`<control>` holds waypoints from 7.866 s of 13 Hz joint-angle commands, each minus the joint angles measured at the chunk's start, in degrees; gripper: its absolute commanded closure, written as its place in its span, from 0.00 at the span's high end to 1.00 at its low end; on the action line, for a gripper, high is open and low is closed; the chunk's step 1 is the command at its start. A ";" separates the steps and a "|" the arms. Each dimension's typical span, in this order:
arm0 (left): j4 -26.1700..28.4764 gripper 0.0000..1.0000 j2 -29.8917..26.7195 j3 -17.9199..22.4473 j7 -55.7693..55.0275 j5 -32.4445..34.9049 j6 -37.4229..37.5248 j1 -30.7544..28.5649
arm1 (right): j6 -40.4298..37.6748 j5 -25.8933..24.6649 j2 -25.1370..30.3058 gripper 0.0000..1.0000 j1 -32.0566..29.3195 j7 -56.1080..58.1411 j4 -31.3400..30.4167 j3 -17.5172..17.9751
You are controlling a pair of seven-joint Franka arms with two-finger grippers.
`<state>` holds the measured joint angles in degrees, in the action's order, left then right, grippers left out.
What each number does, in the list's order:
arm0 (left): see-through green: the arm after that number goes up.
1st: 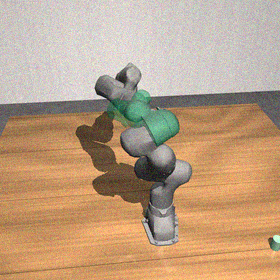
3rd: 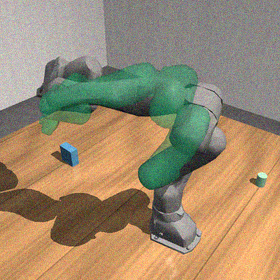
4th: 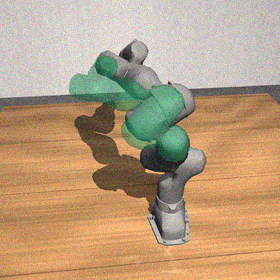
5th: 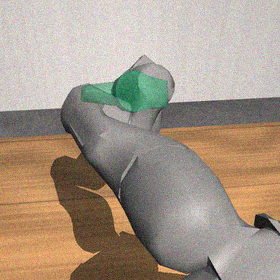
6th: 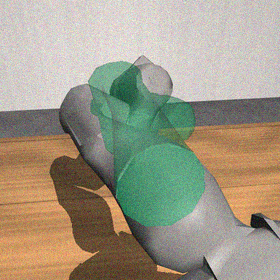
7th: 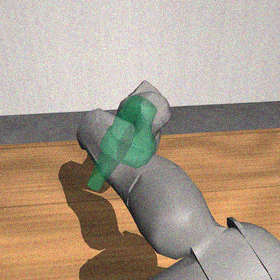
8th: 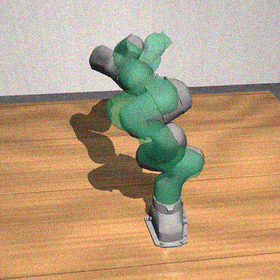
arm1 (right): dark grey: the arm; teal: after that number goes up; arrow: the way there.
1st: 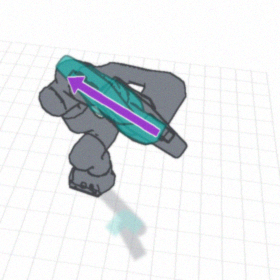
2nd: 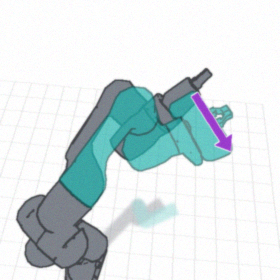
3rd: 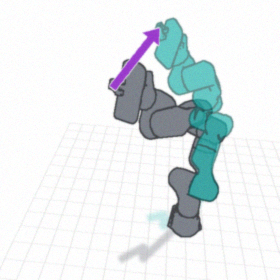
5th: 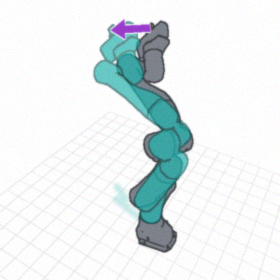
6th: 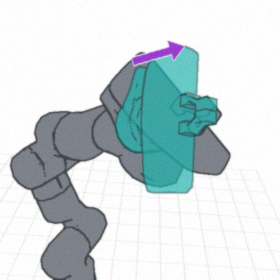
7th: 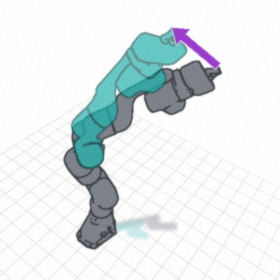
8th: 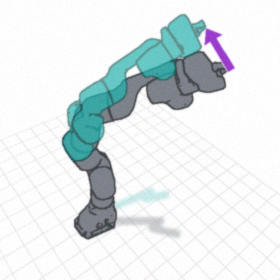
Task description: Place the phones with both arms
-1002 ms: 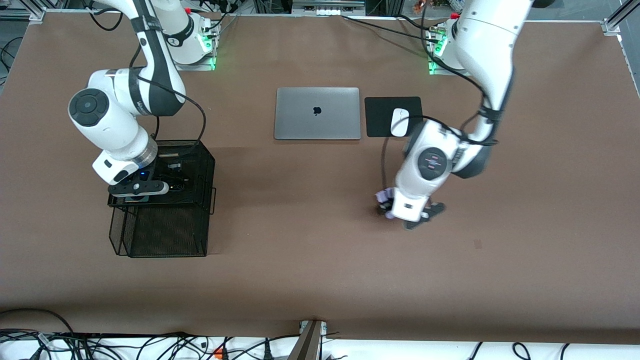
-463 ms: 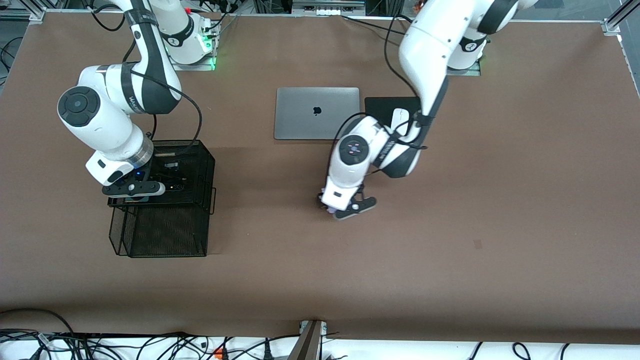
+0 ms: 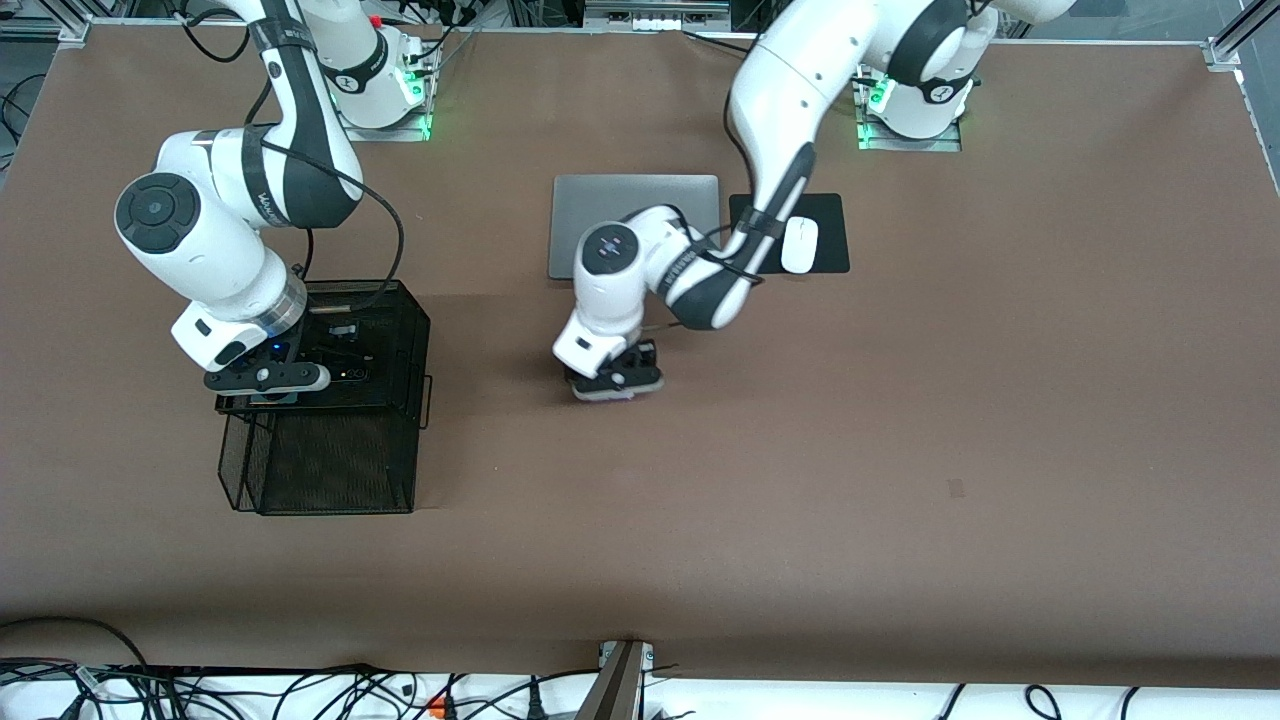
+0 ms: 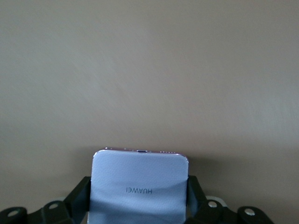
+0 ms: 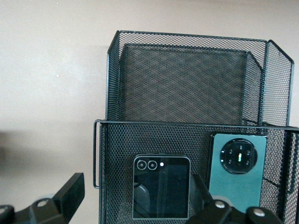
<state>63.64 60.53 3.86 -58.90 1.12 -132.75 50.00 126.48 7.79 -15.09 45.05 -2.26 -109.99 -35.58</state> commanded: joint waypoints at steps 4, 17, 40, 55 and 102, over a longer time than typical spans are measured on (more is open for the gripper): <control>-3.79 0.99 2.23 2.29 -1.04 1.70 0.47 1.86 | -12.04 0.82 0.76 0.99 -0.75 -0.99 6.90 -0.37; 18.87 1.00 -31.85 2.65 26.60 0.91 21.37 -26.14 | -11.17 0.65 -16.78 0.99 0.91 -34.01 25.93 18.41; 25.30 1.00 -57.28 -7.02 58.72 -6.39 43.89 -52.11 | 7.91 -4.98 -32.20 0.99 1.53 -23.41 23.51 28.28; 24.86 1.00 -57.19 -6.93 57.67 -5.60 45.12 -52.02 | 9.23 -5.07 -29.41 0.04 1.53 -23.31 22.81 25.49; 24.07 1.00 -57.10 -6.93 57.67 -5.51 45.47 -52.02 | -38.11 19.72 -18.07 0.99 -13.85 10.63 35.81 -5.29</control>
<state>87.08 4.47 -2.58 -1.61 -4.76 -87.66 -1.59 94.00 27.17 -37.05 30.79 10.91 -74.37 -40.42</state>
